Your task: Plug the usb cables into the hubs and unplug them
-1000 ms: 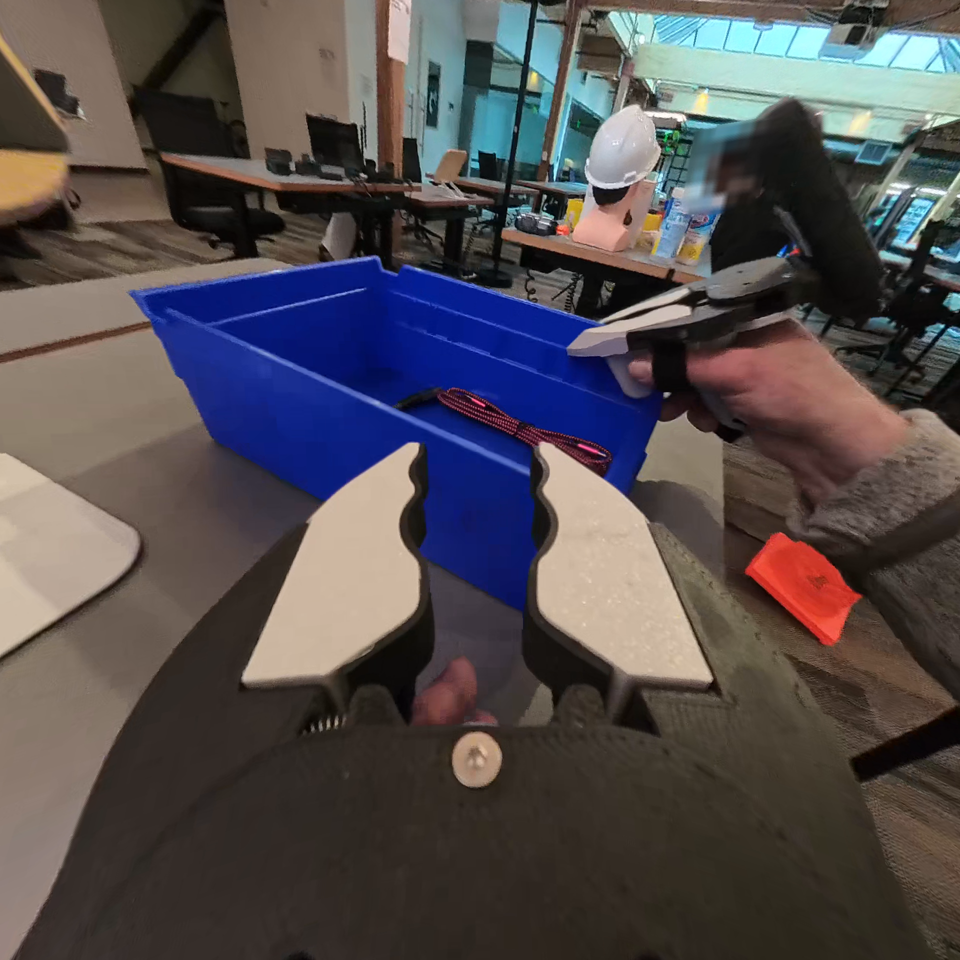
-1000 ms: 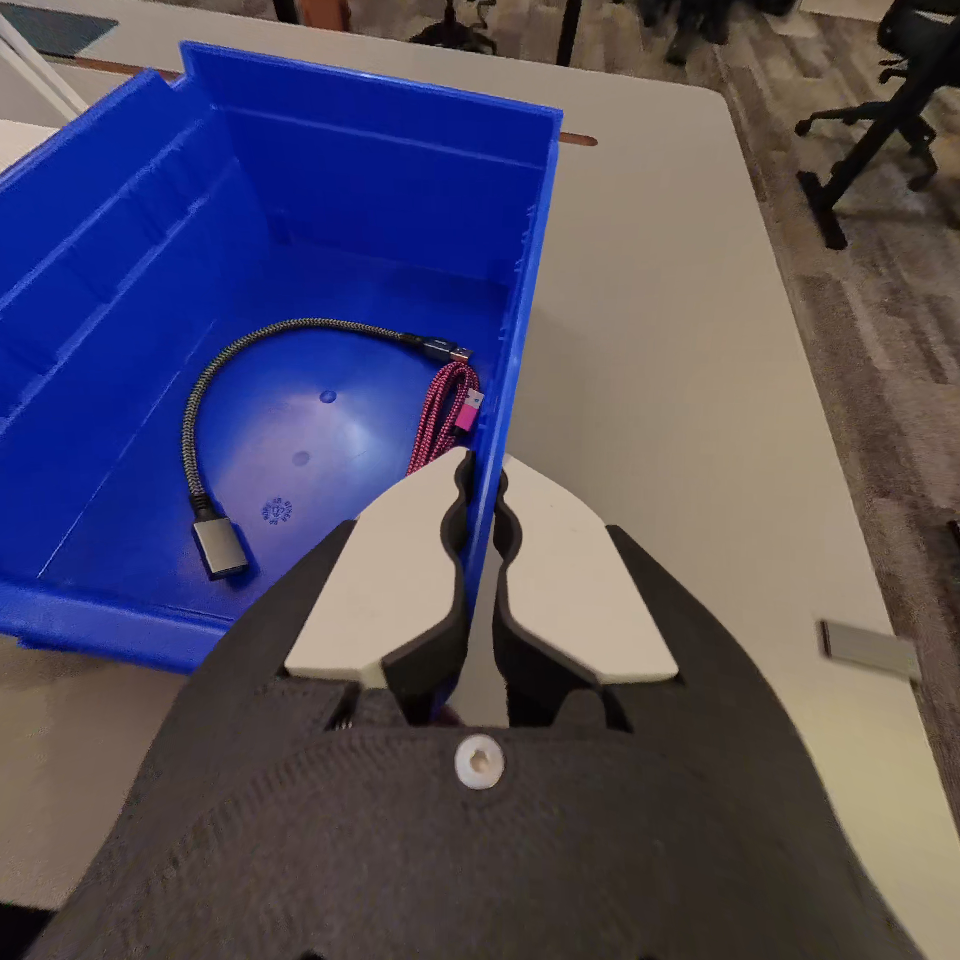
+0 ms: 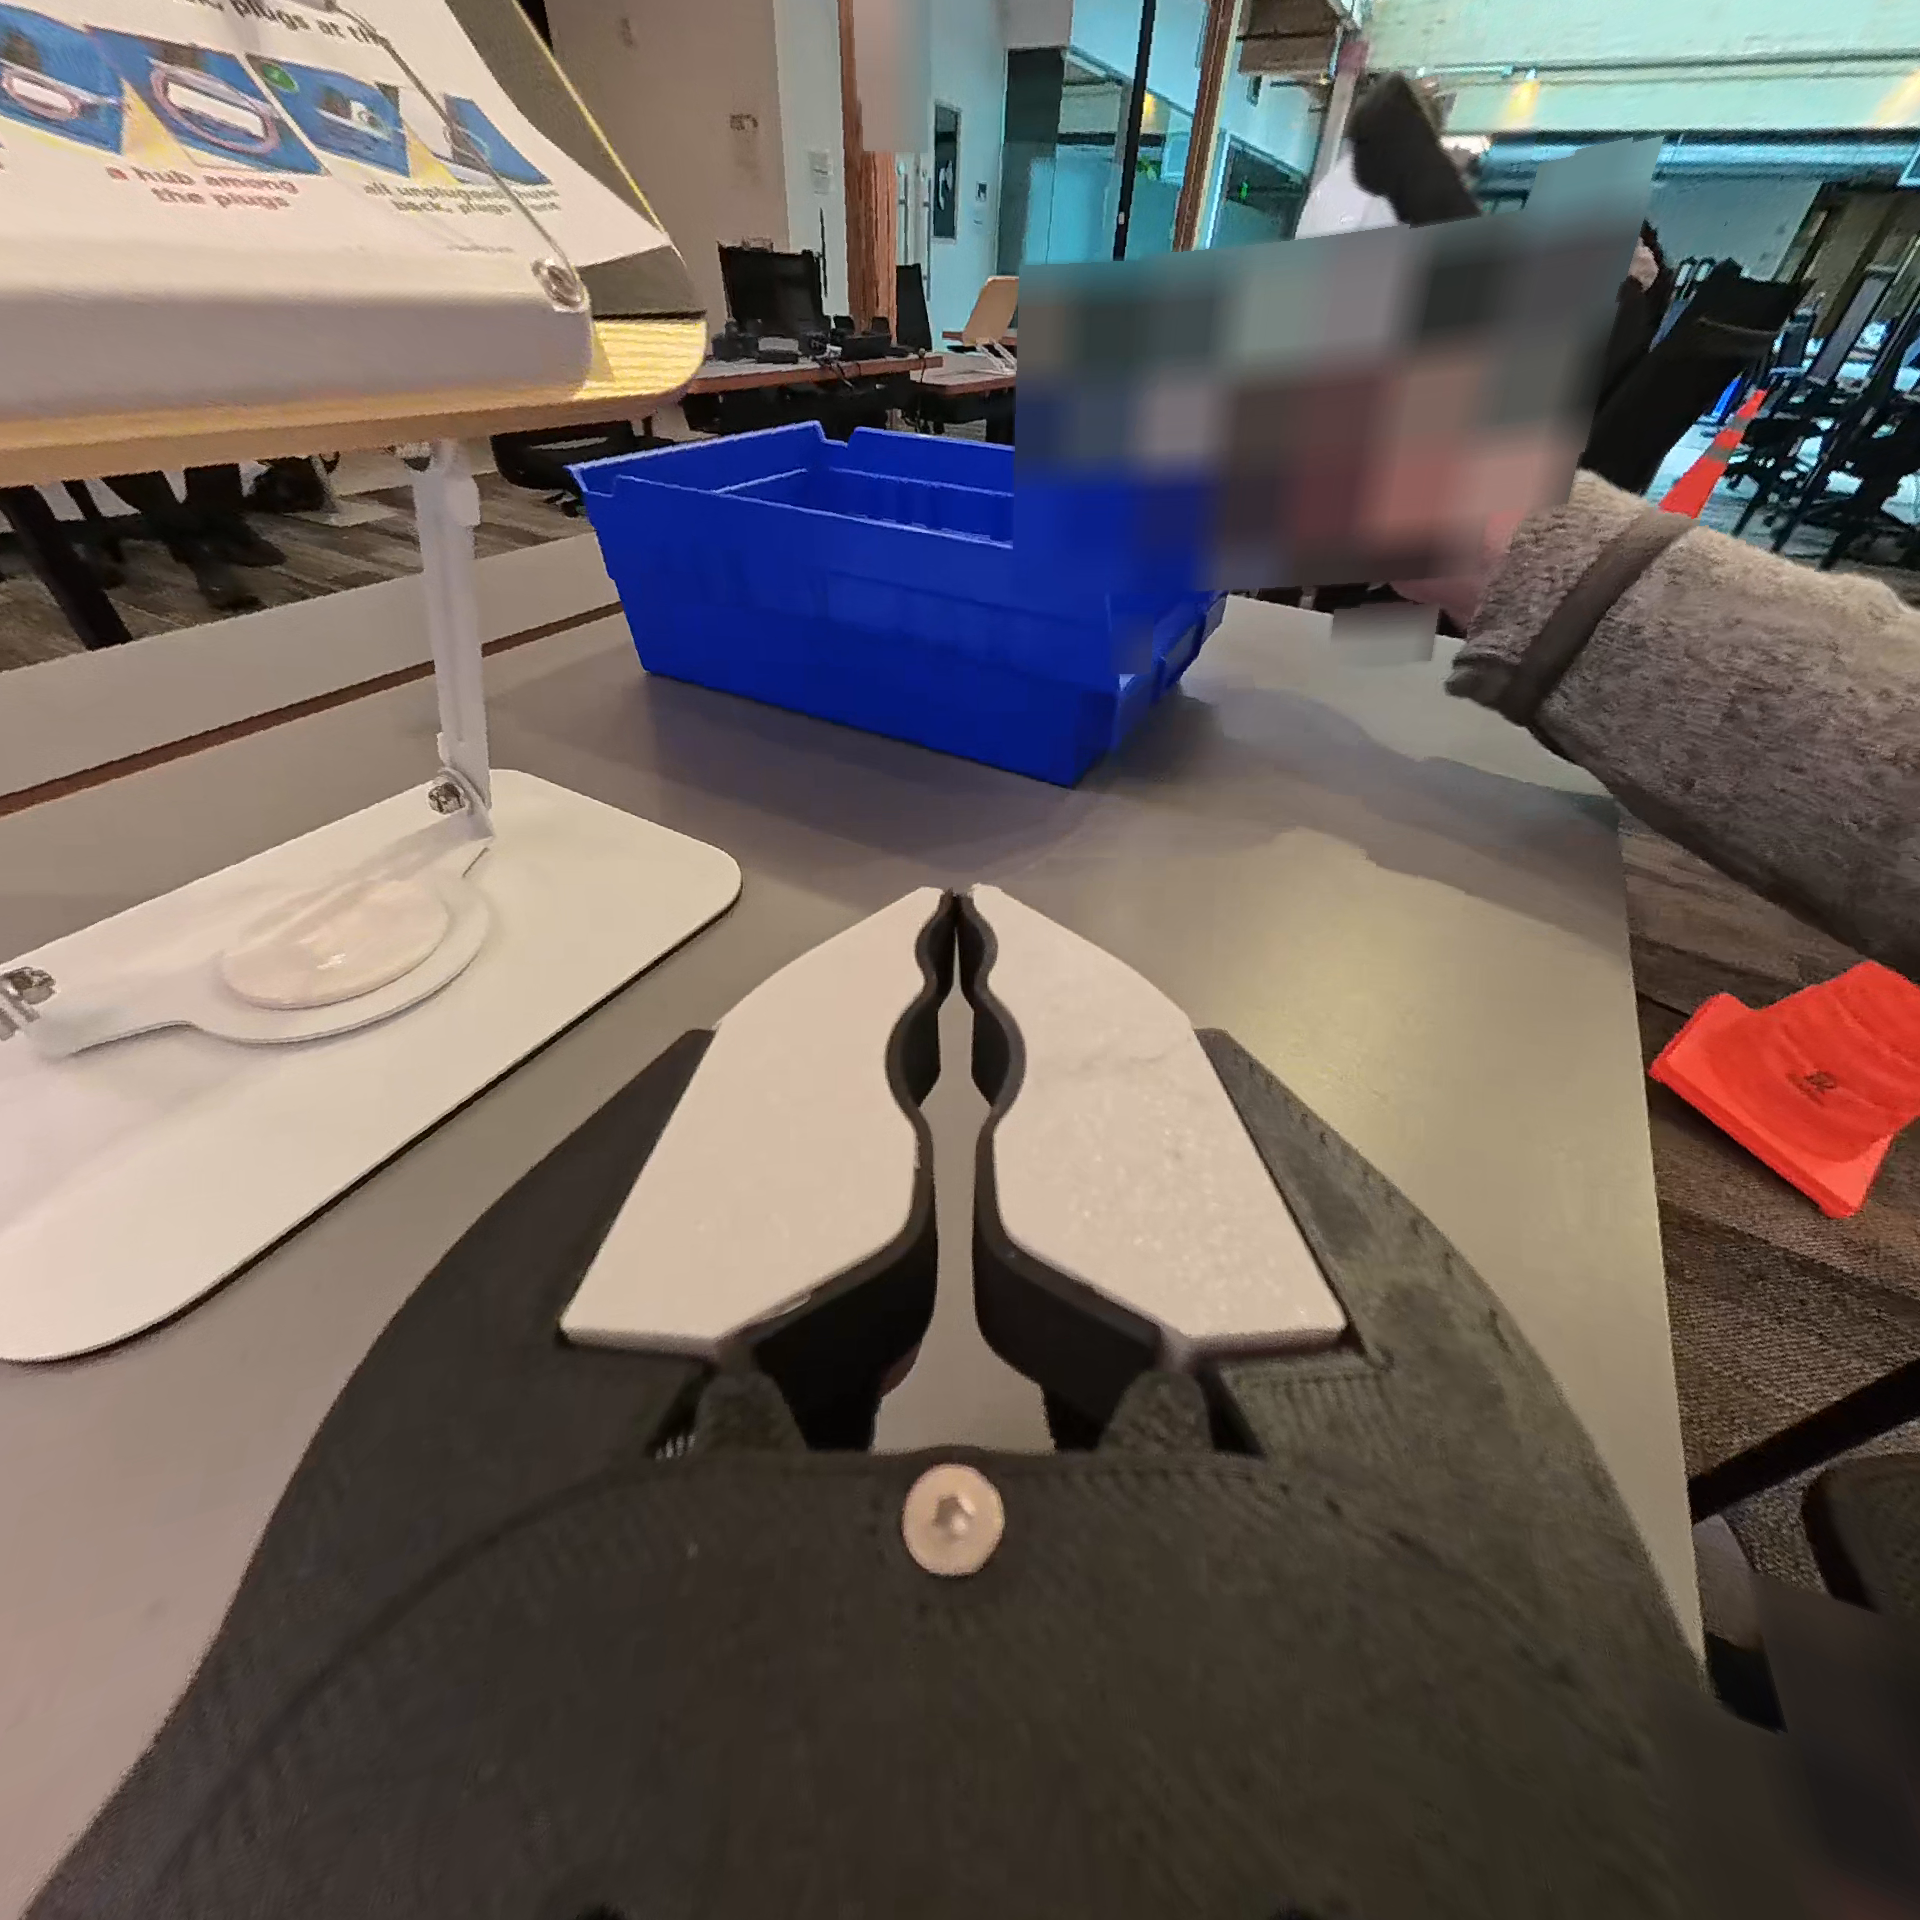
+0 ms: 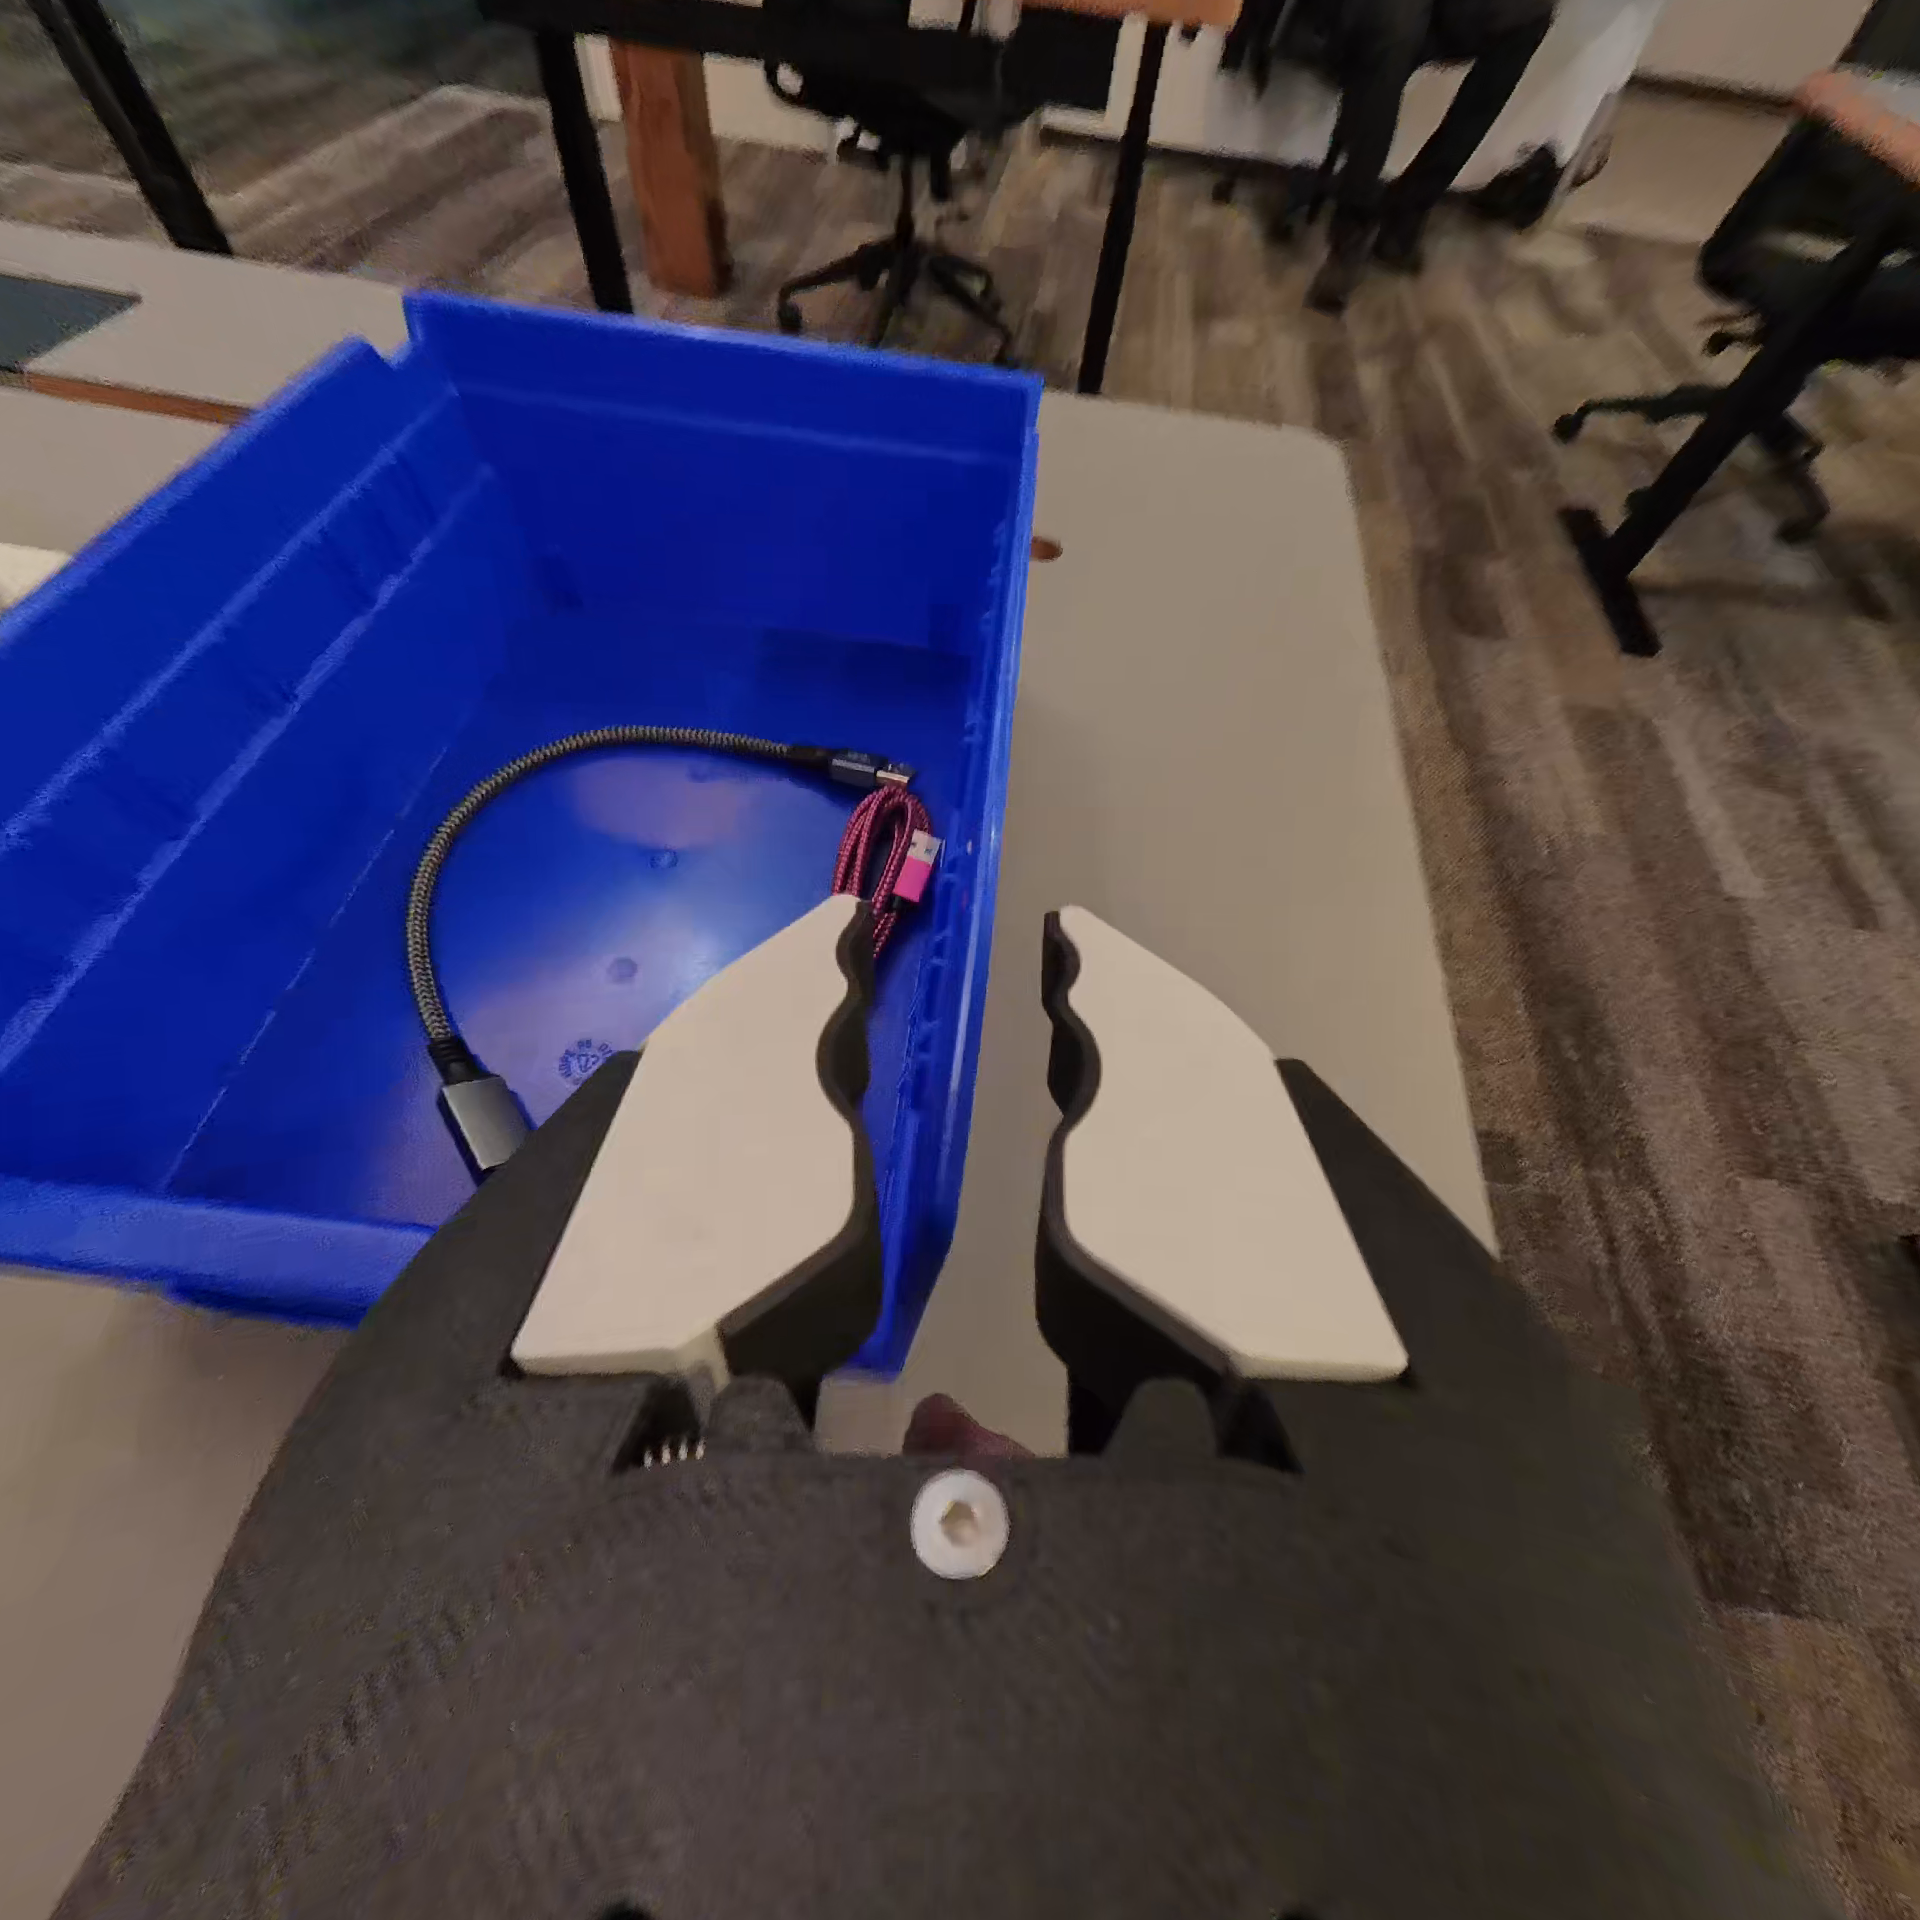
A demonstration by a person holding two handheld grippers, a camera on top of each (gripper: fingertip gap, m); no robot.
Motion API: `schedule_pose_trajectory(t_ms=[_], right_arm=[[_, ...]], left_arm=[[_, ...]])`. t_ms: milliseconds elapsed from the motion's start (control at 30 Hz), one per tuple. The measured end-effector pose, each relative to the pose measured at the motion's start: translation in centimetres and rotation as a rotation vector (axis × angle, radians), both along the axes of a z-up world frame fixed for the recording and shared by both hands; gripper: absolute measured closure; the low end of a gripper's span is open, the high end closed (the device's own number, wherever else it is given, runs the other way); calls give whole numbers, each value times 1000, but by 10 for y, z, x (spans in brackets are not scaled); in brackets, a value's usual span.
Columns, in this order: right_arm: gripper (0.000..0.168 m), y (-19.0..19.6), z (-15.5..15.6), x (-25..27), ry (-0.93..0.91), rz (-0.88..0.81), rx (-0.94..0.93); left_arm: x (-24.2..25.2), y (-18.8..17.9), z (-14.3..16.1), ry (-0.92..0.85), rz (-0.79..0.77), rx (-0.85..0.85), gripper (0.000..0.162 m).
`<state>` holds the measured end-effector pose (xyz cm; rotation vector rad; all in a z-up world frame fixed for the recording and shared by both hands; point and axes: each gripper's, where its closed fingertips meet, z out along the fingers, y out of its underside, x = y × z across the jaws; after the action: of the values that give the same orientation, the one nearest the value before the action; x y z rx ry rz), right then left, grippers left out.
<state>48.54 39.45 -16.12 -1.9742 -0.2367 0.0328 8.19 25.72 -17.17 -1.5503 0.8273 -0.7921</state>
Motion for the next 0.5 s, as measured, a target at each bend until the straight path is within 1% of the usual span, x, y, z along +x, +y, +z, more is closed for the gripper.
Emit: schedule_pose_trajectory(t_ms=[67,100,133,167,267,367,433,500], right_arm=[[137,-17,19,-4,-77,-26,63],[142,-27,27,-15,-107,0,84],[151,-38,31,-31,-124,50,78],[166,-51,32,-53,-134,128,58],[168,-87,37,-132,-99,384,77],[168,-115,30,-217,-71,596,81],[168,-126,23,-271,-44,699,82],[168,-130,16,-322,22,799,77]], left_arm=[[0,0,1,-5,-3,2,162],[0,-1,1,-5,-3,6,162],[0,-1,1,-5,-4,11,162],[0,-2,2,-6,-5,17,162],[0,-4,2,0,-13,28,162],[-5,-9,0,50,-12,67,162],[-11,-12,0,94,6,119,162],[-19,-18,2,99,10,153,162]])
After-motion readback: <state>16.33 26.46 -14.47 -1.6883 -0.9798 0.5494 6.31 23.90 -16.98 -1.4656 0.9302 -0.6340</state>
